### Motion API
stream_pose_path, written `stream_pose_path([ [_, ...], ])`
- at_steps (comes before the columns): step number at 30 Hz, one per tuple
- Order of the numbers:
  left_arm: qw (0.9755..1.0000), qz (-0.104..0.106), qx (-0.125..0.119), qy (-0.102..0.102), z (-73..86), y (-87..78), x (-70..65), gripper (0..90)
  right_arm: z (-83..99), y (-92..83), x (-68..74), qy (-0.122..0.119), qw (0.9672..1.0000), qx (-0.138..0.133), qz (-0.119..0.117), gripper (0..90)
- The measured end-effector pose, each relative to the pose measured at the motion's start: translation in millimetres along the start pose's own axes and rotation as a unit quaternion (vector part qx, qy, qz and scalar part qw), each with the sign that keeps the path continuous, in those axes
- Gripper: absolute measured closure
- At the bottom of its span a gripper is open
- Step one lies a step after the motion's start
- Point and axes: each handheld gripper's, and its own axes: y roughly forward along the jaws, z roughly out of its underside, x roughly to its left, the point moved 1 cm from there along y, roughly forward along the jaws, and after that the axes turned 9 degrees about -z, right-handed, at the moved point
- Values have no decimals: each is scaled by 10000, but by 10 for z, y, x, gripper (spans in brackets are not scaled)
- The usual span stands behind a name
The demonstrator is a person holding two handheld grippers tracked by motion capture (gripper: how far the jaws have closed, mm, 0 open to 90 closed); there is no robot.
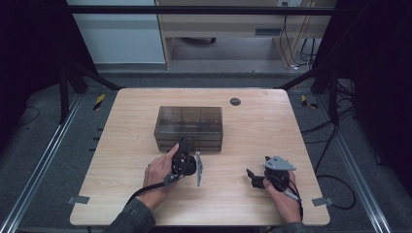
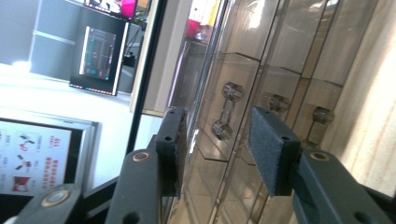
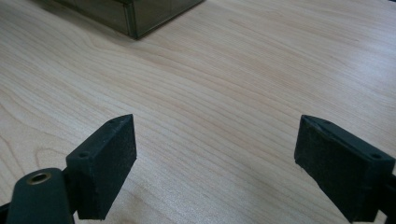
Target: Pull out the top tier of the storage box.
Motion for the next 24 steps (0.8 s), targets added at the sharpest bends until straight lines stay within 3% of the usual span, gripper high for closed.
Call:
stream_pose_path([
  [10,9995,-1,222,244,-45,41,-56,615,1,-4,-15,75,10000,-31,4,137],
  [12,9992,-65,202,346,-72,44,-50,618,1,-4,-12,50,10000,-18,29,138],
  [16,9992,-107,188,339,-89,68,-47,640,1,-4,-11,47,10000,-22,24,139],
  [24,9984,-163,164,516,-93,96,-89,644,3,-10,-16,54,10000,-50,3,140],
])
